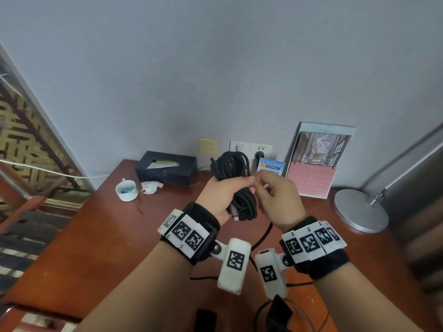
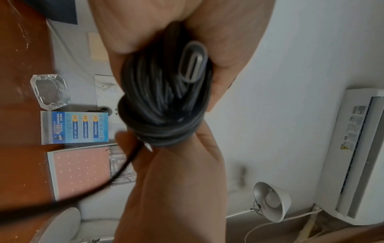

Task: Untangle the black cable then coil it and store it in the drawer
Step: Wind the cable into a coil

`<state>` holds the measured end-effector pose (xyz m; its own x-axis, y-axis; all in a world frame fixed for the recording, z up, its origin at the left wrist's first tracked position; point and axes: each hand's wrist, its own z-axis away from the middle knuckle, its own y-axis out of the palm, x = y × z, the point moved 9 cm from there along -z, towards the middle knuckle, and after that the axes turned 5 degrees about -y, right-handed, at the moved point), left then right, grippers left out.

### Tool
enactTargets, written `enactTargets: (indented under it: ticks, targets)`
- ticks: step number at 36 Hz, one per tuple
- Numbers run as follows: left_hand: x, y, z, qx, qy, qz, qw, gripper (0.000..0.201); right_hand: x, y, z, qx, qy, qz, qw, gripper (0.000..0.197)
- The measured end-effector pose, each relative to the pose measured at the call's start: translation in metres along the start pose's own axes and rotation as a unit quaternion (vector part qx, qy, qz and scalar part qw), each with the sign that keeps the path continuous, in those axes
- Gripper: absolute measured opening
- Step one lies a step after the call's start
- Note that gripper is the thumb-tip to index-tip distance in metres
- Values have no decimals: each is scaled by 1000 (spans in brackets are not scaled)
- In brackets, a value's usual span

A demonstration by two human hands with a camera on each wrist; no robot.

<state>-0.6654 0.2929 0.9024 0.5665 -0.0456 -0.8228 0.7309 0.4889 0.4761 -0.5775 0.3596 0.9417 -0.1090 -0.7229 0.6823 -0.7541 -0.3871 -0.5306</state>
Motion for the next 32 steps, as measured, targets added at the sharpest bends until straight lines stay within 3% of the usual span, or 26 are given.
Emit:
enactTargets:
  ticks: [6, 11, 13, 15, 18, 21, 24, 26, 30, 32]
  targets:
    - [3, -5, -2, -32, 22, 30, 999, 30, 18, 15, -1, 102, -84, 70, 989, 29]
    - [3, -11, -3, -39, 21, 58, 997, 17, 12, 23, -2, 161, -102, 121, 974, 33]
    - [2, -14, -3, -49, 28, 63, 996, 26, 7, 19, -2, 152, -77, 106, 980, 38]
    - [-1, -17, -5, -65, 34, 83, 994, 32, 7, 9, -2, 93, -54, 71, 992, 40]
    - [-8, -23, -8, -86, 41, 119, 988, 22, -7, -1, 0, 18, 8, 17, 1000, 41]
    - [-14, -29, -11, -107, 51, 97, 988, 12, -17, 21, 8, 91, 94, -142, 981, 35]
    - [-16, -28, -12, -114, 57, 100, 987, 14, -6, 51, 20, 177, 137, -303, 926, 47]
    - [-19, -29, -12, -126, 67, 114, 983, 10, -3, 64, 27, 204, 154, -337, 906, 45]
    - [-29, -39, -11, -158, 75, 125, 977, 14, -16, 61, 34, 192, 213, -362, 887, 10]
    - [-32, -48, -12, -169, 73, 144, 972, 21, -25, 53, 33, 168, 233, -355, 890, 12]
